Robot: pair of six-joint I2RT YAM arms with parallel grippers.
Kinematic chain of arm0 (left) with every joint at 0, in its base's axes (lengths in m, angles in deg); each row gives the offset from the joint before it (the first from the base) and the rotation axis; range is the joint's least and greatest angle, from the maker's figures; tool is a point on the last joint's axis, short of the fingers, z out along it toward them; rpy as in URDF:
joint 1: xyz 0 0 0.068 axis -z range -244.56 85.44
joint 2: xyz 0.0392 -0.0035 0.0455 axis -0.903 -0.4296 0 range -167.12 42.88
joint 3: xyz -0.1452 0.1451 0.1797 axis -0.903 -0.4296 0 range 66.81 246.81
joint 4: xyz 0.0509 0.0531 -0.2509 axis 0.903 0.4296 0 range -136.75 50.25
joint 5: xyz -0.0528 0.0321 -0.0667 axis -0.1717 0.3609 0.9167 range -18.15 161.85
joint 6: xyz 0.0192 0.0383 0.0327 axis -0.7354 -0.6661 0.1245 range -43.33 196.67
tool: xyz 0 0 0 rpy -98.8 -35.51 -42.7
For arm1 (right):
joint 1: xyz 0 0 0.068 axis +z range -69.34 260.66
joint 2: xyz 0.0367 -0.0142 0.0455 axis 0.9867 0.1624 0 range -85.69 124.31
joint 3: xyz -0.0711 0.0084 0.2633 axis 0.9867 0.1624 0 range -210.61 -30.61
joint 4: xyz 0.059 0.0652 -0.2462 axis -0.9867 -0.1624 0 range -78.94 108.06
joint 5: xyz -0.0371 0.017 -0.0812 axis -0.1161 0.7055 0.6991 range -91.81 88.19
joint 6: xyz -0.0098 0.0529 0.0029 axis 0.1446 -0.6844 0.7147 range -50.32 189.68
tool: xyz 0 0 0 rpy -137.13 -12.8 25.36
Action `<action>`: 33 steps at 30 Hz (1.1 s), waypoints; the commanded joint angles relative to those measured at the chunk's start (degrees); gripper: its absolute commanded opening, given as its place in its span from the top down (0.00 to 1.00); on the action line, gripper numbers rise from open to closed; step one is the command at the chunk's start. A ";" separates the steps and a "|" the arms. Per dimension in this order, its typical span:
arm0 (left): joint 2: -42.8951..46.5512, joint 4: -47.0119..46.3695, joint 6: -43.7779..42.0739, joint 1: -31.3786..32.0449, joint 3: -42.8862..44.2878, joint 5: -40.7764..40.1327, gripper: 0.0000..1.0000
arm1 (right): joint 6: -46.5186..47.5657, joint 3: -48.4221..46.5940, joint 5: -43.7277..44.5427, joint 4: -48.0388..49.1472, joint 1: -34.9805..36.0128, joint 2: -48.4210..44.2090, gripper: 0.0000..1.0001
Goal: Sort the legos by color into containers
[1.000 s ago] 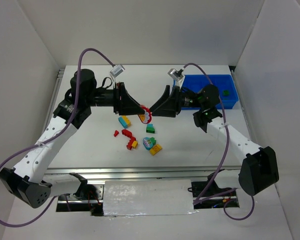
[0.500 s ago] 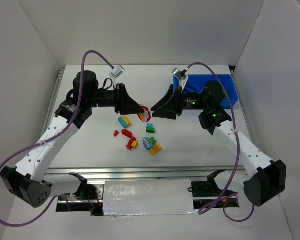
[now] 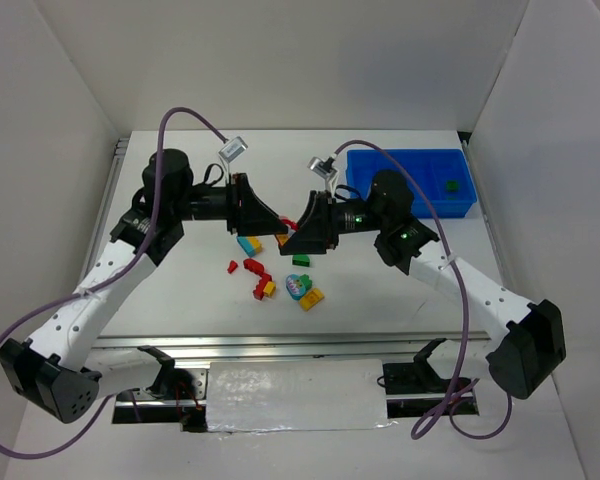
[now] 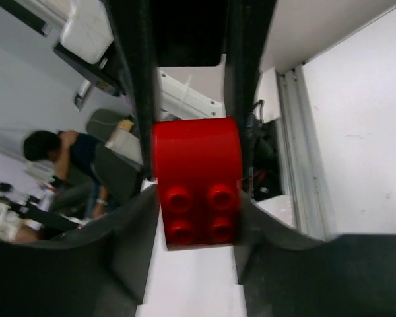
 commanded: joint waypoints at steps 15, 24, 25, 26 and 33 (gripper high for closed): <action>-0.15 35.09 -6.12 -0.12 15.98 -53.51 0.01 | 13.64 -7.89 28.05 -36.56 -14.17 0.07 1.00; -0.24 40.86 -9.45 -1.00 9.76 -55.85 0.00 | 19.45 -34.16 66.92 -64.10 -33.17 28.42 1.00; -0.15 40.86 -9.63 -1.00 9.23 -55.14 0.00 | 19.10 -38.27 67.97 -65.41 -34.57 30.21 1.00; -0.07 40.95 -10.15 -1.17 8.88 -54.27 0.01 | 18.66 -40.49 70.07 -66.30 -36.67 32.14 1.00; 0.29 42.62 -13.67 -1.35 5.89 -52.23 0.00 | 20.23 -57.97 72.63 -71.66 -40.12 46.63 0.95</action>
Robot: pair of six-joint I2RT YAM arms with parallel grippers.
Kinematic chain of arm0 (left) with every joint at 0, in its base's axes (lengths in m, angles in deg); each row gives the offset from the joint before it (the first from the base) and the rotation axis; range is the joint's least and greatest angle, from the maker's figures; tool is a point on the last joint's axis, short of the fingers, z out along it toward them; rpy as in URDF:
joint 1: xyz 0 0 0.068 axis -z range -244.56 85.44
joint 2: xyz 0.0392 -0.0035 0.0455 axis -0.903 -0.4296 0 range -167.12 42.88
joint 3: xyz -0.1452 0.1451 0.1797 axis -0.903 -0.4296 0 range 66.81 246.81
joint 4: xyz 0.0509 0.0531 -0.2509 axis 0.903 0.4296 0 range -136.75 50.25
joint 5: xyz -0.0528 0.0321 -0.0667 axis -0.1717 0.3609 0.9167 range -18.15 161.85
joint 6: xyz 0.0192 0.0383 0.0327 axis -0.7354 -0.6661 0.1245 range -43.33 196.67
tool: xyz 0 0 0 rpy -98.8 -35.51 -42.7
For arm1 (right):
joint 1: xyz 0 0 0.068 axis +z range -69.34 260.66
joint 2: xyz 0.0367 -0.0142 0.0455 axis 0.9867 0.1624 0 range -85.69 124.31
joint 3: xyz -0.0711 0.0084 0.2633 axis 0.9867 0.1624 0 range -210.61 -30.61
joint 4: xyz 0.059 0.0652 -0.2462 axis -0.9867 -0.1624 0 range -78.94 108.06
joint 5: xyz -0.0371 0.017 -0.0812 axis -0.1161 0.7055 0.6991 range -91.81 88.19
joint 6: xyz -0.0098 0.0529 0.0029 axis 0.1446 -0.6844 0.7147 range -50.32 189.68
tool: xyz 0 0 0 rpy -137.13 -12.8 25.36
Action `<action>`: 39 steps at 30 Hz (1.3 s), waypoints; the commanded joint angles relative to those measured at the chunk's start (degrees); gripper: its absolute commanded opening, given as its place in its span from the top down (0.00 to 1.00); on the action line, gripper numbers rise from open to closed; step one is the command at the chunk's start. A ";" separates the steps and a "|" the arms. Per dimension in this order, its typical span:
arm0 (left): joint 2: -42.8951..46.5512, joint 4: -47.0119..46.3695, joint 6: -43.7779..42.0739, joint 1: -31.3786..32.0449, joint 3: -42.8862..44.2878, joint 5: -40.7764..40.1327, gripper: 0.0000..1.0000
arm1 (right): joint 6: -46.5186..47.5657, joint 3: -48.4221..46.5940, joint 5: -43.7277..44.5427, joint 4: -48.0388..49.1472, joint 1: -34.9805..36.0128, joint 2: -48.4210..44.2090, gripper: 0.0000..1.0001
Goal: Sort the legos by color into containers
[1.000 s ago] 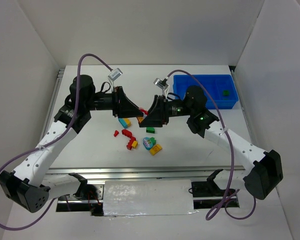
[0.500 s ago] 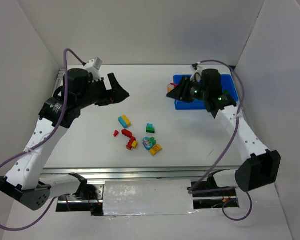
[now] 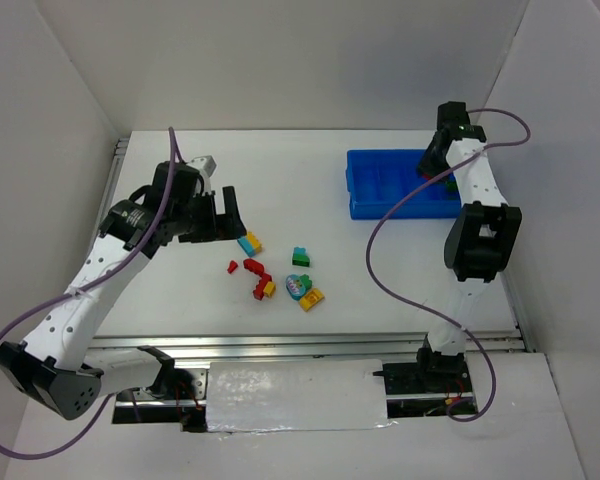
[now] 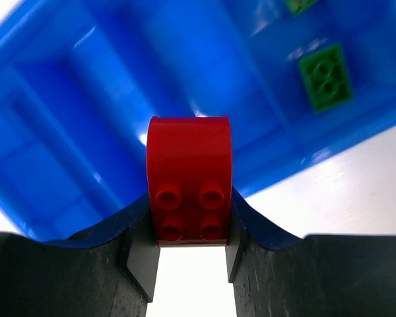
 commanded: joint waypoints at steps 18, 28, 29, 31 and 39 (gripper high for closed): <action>-1.47 1.54 -4.75 -0.37 -0.83 -1.12 0.00 | 2.01 -9.92 -2.93 -6.15 1.36 0.14 0.33; -2.18 4.87 5.88 -0.98 -0.83 -16.32 0.00 | -3.08 19.42 -1.71 2.27 33.60 -26.50 0.00; -1.65 4.79 6.24 -1.07 -1.09 -17.37 0.01 | -4.31 21.97 -0.92 2.72 35.71 -29.21 0.01; -0.16 4.96 7.20 -1.33 -1.70 -18.52 0.01 | -6.42 28.22 -1.88 4.92 41.60 -31.51 0.01; 5.38 7.77 13.09 -2.12 -5.13 -24.58 0.00 | -10.21 37.39 -1.54 12.76 57.68 -30.31 0.09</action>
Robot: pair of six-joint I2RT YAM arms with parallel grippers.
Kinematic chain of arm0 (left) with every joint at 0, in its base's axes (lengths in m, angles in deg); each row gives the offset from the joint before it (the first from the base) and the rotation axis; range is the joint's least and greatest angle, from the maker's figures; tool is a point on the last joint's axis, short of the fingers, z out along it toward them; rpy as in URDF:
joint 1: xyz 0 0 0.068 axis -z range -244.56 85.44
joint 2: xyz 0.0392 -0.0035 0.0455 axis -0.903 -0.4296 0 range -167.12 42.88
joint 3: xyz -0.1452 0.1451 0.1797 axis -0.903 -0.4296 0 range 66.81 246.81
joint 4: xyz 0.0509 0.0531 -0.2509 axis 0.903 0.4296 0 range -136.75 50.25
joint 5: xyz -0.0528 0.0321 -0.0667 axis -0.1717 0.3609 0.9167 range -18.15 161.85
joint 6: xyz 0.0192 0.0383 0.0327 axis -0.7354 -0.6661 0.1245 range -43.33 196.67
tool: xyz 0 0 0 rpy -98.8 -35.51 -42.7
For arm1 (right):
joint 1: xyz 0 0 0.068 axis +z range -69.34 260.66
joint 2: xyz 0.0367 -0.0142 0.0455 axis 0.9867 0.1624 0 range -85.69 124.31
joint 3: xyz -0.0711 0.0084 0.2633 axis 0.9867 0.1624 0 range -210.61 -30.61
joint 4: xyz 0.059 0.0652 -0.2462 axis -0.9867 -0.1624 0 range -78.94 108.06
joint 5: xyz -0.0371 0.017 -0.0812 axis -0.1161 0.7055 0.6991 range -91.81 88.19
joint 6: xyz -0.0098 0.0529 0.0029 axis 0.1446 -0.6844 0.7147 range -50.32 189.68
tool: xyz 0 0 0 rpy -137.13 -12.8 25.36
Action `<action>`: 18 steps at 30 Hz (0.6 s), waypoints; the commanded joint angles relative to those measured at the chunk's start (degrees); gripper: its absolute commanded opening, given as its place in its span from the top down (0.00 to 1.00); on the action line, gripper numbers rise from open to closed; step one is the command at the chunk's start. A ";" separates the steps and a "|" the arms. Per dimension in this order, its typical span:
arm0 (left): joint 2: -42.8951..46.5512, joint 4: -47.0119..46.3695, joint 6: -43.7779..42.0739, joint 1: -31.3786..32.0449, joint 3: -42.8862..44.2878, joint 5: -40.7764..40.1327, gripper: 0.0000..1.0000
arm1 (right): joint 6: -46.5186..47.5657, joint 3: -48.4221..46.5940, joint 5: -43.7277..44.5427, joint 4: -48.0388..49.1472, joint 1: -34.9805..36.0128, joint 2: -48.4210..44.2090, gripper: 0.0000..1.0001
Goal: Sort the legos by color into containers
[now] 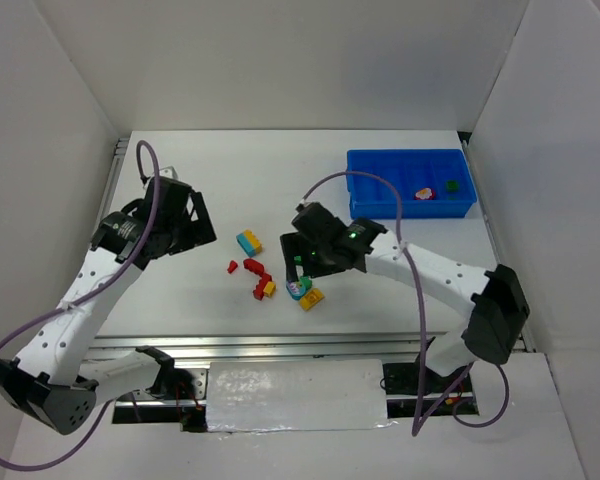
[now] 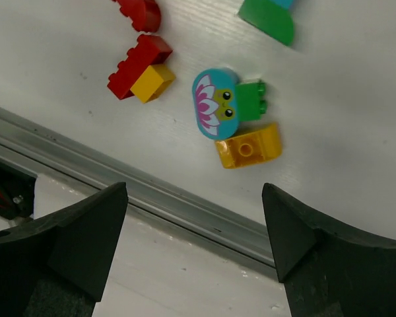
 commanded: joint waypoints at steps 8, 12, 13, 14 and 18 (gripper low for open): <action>6.71 4.72 7.19 -1.17 -4.25 -5.17 0.00 | 4.83 -4.73 1.38 10.45 7.59 12.57 0.27; 9.62 3.59 7.28 -1.25 -7.06 -3.77 0.00 | 13.89 -9.38 -0.67 12.15 7.59 17.23 0.34; 10.14 3.24 7.11 -1.25 -7.50 -2.80 0.00 | 15.12 -11.92 -1.28 11.98 7.50 19.24 0.34; 10.32 3.84 7.45 -1.34 -8.64 -2.01 0.00 | 17.48 -14.20 -2.85 11.80 7.59 22.04 0.34; 11.90 2.89 7.45 -1.43 -10.84 -0.08 0.00 | 18.64 -20.18 -2.26 10.66 7.59 27.51 0.32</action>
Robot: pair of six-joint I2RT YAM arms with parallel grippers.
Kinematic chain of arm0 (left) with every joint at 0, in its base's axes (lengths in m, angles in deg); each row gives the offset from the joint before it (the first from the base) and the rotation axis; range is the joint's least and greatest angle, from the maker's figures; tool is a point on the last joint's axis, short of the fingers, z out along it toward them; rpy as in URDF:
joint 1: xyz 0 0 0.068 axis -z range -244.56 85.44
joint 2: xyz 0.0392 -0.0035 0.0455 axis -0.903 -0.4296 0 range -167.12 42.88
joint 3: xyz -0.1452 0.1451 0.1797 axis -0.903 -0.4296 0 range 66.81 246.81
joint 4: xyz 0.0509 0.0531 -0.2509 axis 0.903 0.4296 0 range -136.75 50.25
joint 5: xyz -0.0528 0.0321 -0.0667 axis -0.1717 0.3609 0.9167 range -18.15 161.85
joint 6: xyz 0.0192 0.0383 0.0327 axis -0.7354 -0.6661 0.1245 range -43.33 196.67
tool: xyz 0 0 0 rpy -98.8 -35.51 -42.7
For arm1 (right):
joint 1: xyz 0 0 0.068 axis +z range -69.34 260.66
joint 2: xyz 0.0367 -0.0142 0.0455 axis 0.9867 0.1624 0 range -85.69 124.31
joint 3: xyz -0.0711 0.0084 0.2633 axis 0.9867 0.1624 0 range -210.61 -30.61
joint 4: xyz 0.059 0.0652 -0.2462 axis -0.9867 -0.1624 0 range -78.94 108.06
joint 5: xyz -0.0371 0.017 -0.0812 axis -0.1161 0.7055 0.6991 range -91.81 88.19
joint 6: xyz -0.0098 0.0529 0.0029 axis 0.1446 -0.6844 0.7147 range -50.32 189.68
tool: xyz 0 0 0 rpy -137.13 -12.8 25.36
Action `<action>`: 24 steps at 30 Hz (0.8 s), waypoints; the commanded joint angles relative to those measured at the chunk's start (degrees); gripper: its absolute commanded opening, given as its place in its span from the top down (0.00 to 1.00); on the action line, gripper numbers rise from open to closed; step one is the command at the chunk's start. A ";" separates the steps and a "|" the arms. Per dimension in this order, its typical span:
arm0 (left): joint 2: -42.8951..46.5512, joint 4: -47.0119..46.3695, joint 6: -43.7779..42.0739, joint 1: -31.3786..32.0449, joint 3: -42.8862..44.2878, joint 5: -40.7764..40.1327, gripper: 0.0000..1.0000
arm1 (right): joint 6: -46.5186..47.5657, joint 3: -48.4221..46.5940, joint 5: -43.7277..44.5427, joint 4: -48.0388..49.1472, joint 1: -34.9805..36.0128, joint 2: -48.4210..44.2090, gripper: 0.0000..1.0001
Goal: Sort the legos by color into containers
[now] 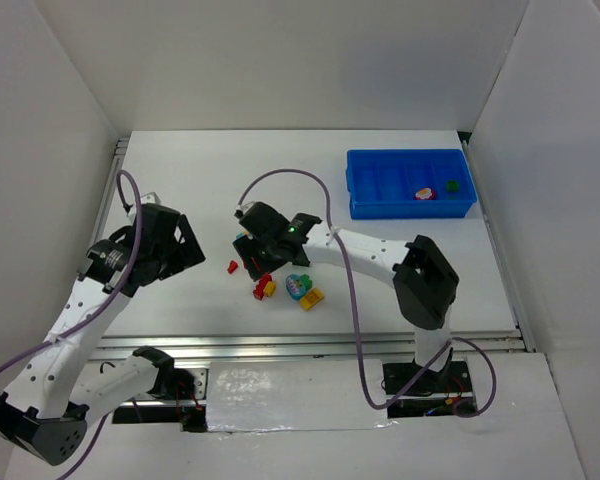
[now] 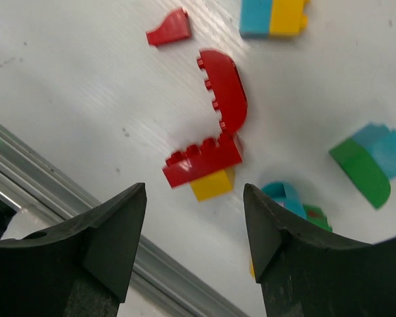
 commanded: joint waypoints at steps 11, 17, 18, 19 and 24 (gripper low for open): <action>4.14 -3.45 -3.17 -0.51 -2.87 6.05 0.00 | 8.24 -17.25 4.44 -0.35 0.31 17.37 0.25; 3.70 -2.92 -3.96 -0.51 -2.53 5.35 0.01 | 9.64 -18.84 3.22 -0.44 0.13 20.90 0.33; 3.70 -2.83 -4.13 -0.51 -2.44 5.00 0.00 | 9.64 -18.57 2.86 -0.18 0.13 20.99 0.35; 3.79 -2.66 -4.31 -0.60 -2.00 4.74 0.00 | 9.47 -18.31 2.77 0.35 0.13 20.99 0.40; 3.52 -2.39 -4.66 -0.60 -1.12 3.33 0.00 | 9.47 -17.25 2.60 1.32 0.05 20.55 0.52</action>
